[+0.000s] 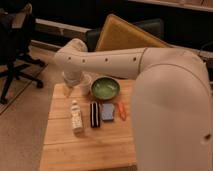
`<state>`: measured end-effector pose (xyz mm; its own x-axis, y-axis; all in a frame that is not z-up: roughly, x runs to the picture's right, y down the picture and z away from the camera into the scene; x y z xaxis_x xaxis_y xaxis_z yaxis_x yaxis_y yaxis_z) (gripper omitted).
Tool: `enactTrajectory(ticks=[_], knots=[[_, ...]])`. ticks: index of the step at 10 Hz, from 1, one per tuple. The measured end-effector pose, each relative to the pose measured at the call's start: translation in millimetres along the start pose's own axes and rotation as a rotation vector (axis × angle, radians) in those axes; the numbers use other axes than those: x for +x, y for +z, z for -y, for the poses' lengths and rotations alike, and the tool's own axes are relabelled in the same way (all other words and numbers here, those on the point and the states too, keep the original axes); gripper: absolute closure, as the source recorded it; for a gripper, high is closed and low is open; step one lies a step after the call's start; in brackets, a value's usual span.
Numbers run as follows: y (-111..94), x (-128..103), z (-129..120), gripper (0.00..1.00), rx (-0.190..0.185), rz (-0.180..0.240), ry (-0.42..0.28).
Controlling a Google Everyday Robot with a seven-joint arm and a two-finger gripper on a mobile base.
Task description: Move the arm in a circular motion
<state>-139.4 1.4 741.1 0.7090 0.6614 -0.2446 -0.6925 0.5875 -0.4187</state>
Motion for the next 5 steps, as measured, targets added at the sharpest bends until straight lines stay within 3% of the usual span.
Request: enactTrajectory(ticks=[3,5], knots=[[-12.9,65.4,86.1,0.35,0.164,-0.105,0.177],[-22.3,82.0,136.3,0.35,0.266,-0.138,0.256]])
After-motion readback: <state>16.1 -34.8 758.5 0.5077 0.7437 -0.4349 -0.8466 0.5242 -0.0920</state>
